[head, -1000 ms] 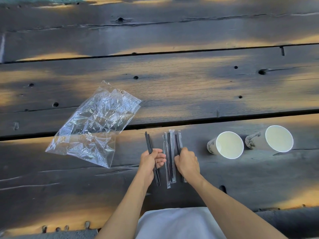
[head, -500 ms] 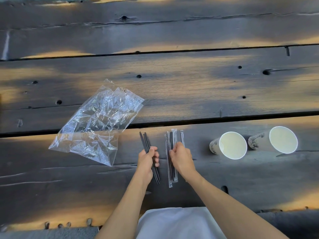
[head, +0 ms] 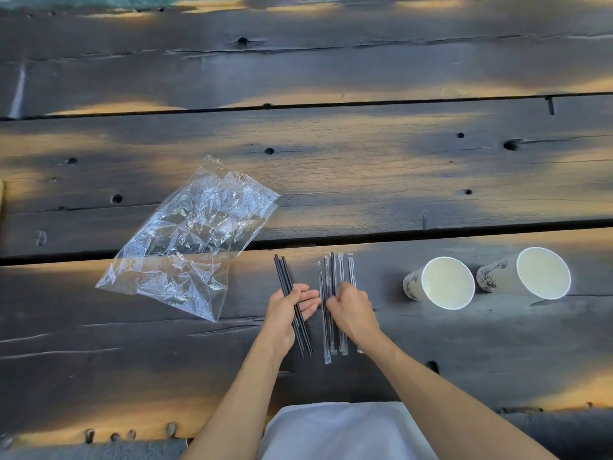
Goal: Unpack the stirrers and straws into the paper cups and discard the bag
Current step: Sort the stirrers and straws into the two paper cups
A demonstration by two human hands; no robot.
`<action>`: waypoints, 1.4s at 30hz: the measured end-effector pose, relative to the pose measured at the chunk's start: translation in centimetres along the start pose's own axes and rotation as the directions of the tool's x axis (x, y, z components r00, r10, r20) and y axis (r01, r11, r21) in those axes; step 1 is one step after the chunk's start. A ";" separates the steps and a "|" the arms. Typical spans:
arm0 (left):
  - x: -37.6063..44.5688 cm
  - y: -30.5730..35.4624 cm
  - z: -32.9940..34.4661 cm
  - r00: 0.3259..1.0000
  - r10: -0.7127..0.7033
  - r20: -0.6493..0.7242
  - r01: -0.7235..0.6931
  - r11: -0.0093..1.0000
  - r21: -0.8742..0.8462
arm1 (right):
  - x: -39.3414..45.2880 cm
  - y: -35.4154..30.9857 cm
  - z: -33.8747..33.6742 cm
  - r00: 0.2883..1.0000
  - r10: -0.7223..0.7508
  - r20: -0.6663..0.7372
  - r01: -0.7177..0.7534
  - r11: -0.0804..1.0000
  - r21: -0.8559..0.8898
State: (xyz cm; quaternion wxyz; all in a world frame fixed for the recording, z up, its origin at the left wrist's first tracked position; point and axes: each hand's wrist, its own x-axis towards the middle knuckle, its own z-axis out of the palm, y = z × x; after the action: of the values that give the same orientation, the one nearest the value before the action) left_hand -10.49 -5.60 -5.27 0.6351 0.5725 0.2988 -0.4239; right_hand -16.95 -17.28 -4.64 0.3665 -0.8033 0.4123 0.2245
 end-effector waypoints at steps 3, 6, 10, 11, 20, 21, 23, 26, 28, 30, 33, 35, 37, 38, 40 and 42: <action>-0.6 -0.1 0.4 0.997 0.016 0.075 -0.020 0.998 0.059 | -0.7 -0.5 -0.2 0.986 -0.145 0.085 0.131 0.981 0.145; -1.2 -0.5 0.9 0.991 0.036 0.126 -0.055 0.988 0.146 | -1.7 -0.8 -0.3 0.957 -0.268 0.114 0.244 0.951 0.189; -2.4 -0.7 2.0 0.992 0.066 0.110 -0.089 0.971 0.220 | -2.8 -1.0 -0.9 0.943 -0.304 0.134 0.273 0.939 0.210; -2.6 -0.9 2.1 0.992 0.081 0.094 -0.104 0.954 0.281 | -3.1 -1.0 -1.1 0.942 -0.295 0.158 0.256 0.940 0.227; -5.7 -0.2 3.5 0.955 0.181 0.237 -0.285 0.784 0.551 | -4.2 -0.6 -6.2 0.974 -0.224 0.035 0.145 0.734 0.664; -5.9 -0.3 3.8 0.946 0.155 0.285 -0.305 0.726 0.616 | -4.4 -0.6 -6.5 0.970 -0.237 0.060 0.137 0.730 0.670; -6.4 -0.6 4.4 0.930 0.094 0.356 -0.333 0.626 0.705 | -4.6 -0.5 -6.8 0.964 -0.248 0.090 0.119 0.711 0.693; -7.2 -1.0 5.0 0.921 0.082 0.382 -0.351 0.605 0.715 | -4.9 0.2 -7.3 0.970 -0.238 0.053 0.125 0.671 0.731; -7.3 -1.2 5.0 0.916 0.100 0.389 -0.369 0.589 0.719 | -5.1 0.7 -7.7 0.975 -0.224 0.003 0.142 0.629 0.764; -7.4 -1.5 5.1 0.912 0.096 0.399 -0.375 0.587 0.717 | -5.4 1.4 -8.1 0.975 -0.223 -0.026 0.157 0.598 0.786; -7.4 -1.7 5.6 0.904 0.110 0.413 -0.402 0.544 0.736 | -6.1 2.5 -8.4 0.951 -0.309 0.021 0.170 0.579 0.797; -7.7 -1.8 6.0 0.887 0.119 0.446 -0.442 0.497 0.747 | -6.7 3.2 -8.6 0.924 -0.377 0.070 0.182 0.593 0.785; -7.9 -2.0 6.4 0.874 0.097 0.476 -0.461 0.473 0.751 | -6.9 4.1 -8.9 0.914 -0.396 0.084 0.196 0.616 0.763; -8.0 -2.1 6.6 0.874 0.077 0.480 -0.457 0.469 0.756 | -7.0 4.5 -9.1 0.915 -0.394 0.081 0.202 0.623 0.756; -8.2 -2.4 7.1 0.874 0.044 0.485 -0.450 0.452 0.770 | -7.2 5.2 -9.5 0.921 -0.385 0.056 0.213 0.620 0.755; -8.3 -2.5 7.4 0.859 0.024 0.511 -0.468 0.440 0.766 | -7.4 5.7 -10.3 0.942 -0.336 -0.010 0.221 0.596 0.772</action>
State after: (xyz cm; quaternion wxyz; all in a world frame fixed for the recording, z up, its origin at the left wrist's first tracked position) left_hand -17.35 -11.14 1.94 0.3592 0.7438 -0.1948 -0.5289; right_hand -25.19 -23.75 4.44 0.7281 -0.6104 0.3110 0.0240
